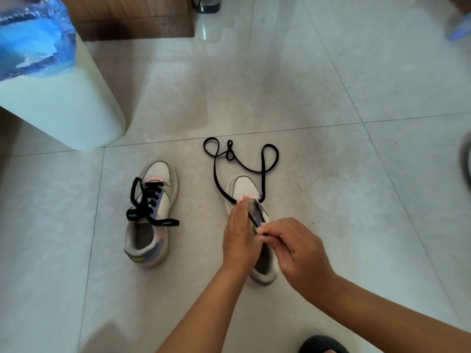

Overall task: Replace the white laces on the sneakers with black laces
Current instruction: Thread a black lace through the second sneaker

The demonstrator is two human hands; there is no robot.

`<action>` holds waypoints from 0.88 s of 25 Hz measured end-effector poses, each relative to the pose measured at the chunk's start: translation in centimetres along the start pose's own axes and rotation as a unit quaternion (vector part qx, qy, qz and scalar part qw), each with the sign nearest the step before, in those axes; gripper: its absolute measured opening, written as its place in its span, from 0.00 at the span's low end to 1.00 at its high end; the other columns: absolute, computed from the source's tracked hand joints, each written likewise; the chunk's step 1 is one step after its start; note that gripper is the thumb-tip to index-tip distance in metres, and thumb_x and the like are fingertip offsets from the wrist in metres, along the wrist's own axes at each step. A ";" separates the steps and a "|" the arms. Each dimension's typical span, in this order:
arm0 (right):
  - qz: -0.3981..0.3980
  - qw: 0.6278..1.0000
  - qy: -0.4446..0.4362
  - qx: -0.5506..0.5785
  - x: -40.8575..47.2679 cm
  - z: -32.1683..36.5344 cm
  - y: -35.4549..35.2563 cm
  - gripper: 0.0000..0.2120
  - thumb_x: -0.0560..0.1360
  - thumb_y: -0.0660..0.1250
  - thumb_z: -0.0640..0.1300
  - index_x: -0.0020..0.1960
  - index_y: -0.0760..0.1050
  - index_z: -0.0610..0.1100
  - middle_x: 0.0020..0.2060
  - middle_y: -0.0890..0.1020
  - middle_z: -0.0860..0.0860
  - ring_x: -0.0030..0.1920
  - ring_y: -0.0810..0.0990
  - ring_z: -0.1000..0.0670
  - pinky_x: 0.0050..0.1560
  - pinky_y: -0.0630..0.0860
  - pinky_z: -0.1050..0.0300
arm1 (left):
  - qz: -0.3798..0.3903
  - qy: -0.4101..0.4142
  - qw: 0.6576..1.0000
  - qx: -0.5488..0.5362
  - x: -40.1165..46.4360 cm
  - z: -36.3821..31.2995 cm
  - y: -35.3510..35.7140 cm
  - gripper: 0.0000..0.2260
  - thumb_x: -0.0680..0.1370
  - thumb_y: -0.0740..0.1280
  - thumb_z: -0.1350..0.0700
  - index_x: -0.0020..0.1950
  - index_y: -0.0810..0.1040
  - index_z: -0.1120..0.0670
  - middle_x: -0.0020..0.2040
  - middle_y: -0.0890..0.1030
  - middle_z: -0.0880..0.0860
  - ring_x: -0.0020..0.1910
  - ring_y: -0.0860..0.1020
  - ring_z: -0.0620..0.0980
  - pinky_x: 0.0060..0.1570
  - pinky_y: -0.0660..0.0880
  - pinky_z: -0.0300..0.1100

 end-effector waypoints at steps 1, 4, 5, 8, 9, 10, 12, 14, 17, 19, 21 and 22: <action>0.008 1.000 0.007 0.008 0.1 0.1 0.0 0.15 0.80 0.59 0.48 0.46 0.80 0.40 0.38 0.82 0.49 0.40 0.79 0.54 0.45 0.75 0.65 | 0.006 -0.003 1.000 0.011 0.3 0.1 -0.4 0.26 0.75 0.64 0.58 0.72 0.63 0.49 0.69 0.69 0.50 0.69 0.67 0.49 0.67 0.66 0.49; 0.022 0.992 0.105 0.063 1.3 -0.6 0.8 0.15 0.77 0.61 0.51 0.46 0.80 0.41 0.40 0.81 0.55 0.41 0.78 0.58 0.45 0.74 0.68 | 0.000 -0.031 0.995 0.093 2.1 0.3 -2.0 0.17 0.73 0.65 0.53 0.62 0.73 0.48 0.55 0.77 0.47 0.57 0.73 0.47 0.57 0.70 0.45; 0.028 0.987 0.131 0.087 1.7 -0.8 1.2 0.13 0.76 0.62 0.50 0.46 0.80 0.42 0.41 0.81 0.56 0.42 0.78 0.59 0.46 0.73 0.70 | -0.003 -0.008 0.988 0.152 2.7 0.0 -2.4 0.13 0.74 0.64 0.53 0.58 0.75 0.49 0.53 0.78 0.48 0.55 0.74 0.48 0.55 0.71 0.45; 0.033 0.988 0.119 0.089 2.9 -0.4 1.9 0.09 0.76 0.63 0.44 0.48 0.80 0.42 0.43 0.82 0.54 0.44 0.79 0.58 0.47 0.76 0.63 | -0.006 0.042 0.984 0.170 3.5 -0.6 -2.4 0.08 0.78 0.60 0.57 0.49 0.78 0.56 0.48 0.79 0.53 0.50 0.77 0.54 0.49 0.74 0.50; 0.032 0.990 0.106 0.082 3.2 -0.2 2.0 0.07 0.76 0.64 0.42 0.48 0.80 0.41 0.42 0.82 0.52 0.43 0.80 0.56 0.46 0.77 0.59 | -0.006 0.029 0.991 0.133 3.4 -0.6 -2.3 0.08 0.78 0.59 0.58 0.47 0.77 0.57 0.47 0.79 0.54 0.48 0.77 0.54 0.47 0.74 0.51; 0.029 0.992 0.094 0.073 3.5 0.0 1.9 0.05 0.75 0.65 0.38 0.48 0.80 0.40 0.41 0.82 0.50 0.42 0.80 0.54 0.44 0.77 0.56 | -0.015 0.009 0.995 0.094 3.5 -0.3 -2.2 0.07 0.78 0.59 0.59 0.46 0.77 0.58 0.46 0.79 0.54 0.47 0.77 0.54 0.45 0.74 0.52; 0.013 0.996 0.072 0.049 4.2 0.5 1.3 0.05 0.74 0.65 0.33 0.46 0.79 0.39 0.39 0.82 0.49 0.40 0.79 0.53 0.41 0.77 0.53 | -0.027 -0.008 0.998 0.062 3.6 -0.2 -2.2 0.06 0.75 0.60 0.60 0.46 0.76 0.59 0.45 0.78 0.55 0.47 0.77 0.55 0.40 0.73 0.48; -0.026 0.999 0.038 0.022 5.4 1.5 -0.2 0.05 0.73 0.65 0.32 0.45 0.79 0.38 0.37 0.81 0.48 0.38 0.78 0.53 0.38 0.77 0.54 | -0.013 0.006 0.998 0.066 3.4 -0.8 -2.2 0.07 0.76 0.61 0.60 0.49 0.77 0.60 0.48 0.79 0.59 0.51 0.77 0.59 0.43 0.73 0.48; -0.089 0.994 -0.040 0.040 6.8 5.3 -3.6 0.10 0.77 0.64 0.39 0.42 0.80 0.35 0.36 0.81 0.47 0.37 0.78 0.54 0.39 0.76 0.60 | -0.019 0.018 0.995 0.092 3.7 -1.0 -2.7 0.10 0.76 0.65 0.64 0.56 0.77 0.63 0.55 0.77 0.62 0.54 0.76 0.58 0.54 0.75 0.52; -0.084 0.990 -0.087 0.067 6.4 7.9 -5.1 0.11 0.77 0.63 0.38 0.42 0.80 0.34 0.36 0.82 0.46 0.37 0.79 0.51 0.39 0.76 0.61 | 0.012 0.062 0.984 0.169 4.8 0.1 -1.9 0.06 0.72 0.70 0.60 0.48 0.79 0.56 0.46 0.77 0.56 0.49 0.75 0.55 0.52 0.76 0.53; -0.031 0.990 -0.113 0.078 4.6 8.8 -4.9 0.06 0.76 0.64 0.36 0.45 0.79 0.36 0.37 0.81 0.46 0.37 0.79 0.49 0.38 0.76 0.58 | 0.110 0.070 0.966 0.222 5.5 1.6 -1.0 0.03 0.74 0.65 0.53 0.47 0.76 0.49 0.47 0.73 0.48 0.52 0.71 0.49 0.55 0.74 0.50; 0.003 0.991 -0.105 0.086 3.7 8.5 -4.3 0.04 0.77 0.64 0.37 0.47 0.78 0.39 0.38 0.81 0.48 0.37 0.79 0.50 0.37 0.76 0.58 | 0.114 0.104 0.959 0.236 5.2 1.6 -1.2 0.09 0.75 0.64 0.52 0.54 0.77 0.50 0.52 0.74 0.49 0.56 0.71 0.50 0.56 0.72 0.50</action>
Point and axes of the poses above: each hand's wrist, its own x-axis towards the middle knuckle, its own y-axis out of the palm, z = x × y, the point moved 6 cm from there along x, towards the middle knuckle
